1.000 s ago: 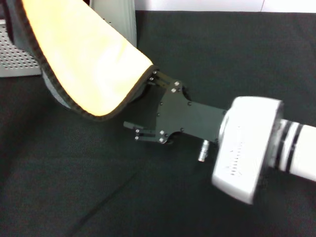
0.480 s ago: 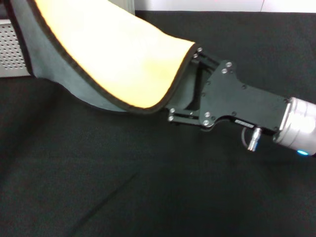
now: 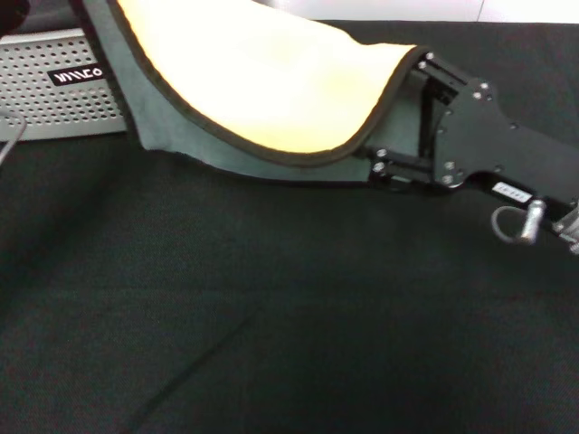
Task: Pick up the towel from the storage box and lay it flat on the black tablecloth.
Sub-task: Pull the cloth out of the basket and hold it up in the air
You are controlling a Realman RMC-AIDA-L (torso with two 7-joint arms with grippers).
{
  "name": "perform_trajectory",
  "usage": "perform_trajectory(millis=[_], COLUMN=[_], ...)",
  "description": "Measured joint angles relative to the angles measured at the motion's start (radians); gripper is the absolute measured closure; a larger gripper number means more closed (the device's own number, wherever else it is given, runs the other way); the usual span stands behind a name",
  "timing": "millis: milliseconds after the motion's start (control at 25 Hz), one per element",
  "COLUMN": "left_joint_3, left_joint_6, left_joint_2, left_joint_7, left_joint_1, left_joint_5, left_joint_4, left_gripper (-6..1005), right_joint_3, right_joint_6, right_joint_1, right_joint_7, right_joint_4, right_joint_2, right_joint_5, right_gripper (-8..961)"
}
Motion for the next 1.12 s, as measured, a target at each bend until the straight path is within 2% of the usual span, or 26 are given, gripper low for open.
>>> perform_trajectory(millis=[200,320,600,760,1120], left_joint_3=[0.002,0.002,0.005,0.006,0.006], left_joint_6=[0.004,0.008,0.013,0.013,0.038], left_joint_2=[0.000,-0.003,-0.011,-0.014,-0.022], left_joint_7=[0.014,0.021,0.024,0.033,0.034], left_joint_1=[-0.007,-0.009,-0.012,-0.020,-0.022], left_joint_5=[0.034,0.039,0.056,0.079,0.083], left_joint_4=[0.005,0.007,0.032,0.038,0.041], left_gripper=[986,986,986,986,985], right_joint_3=[0.113,0.135,0.134,0.144,0.146], right_joint_6=[0.203,0.259,0.282,0.285,0.275], right_joint_1=[0.090,0.126,0.177,0.179,0.159], right_joint_7=[0.076,0.100,0.180,0.226,0.288], right_joint_4=[0.207,0.277,0.334,0.354,0.484], right_joint_2=[0.000,-0.005,0.000,0.003,0.005], right_joint_5=[0.033,0.037,0.035,0.079,0.339], right_gripper=[84,84,85,85,85])
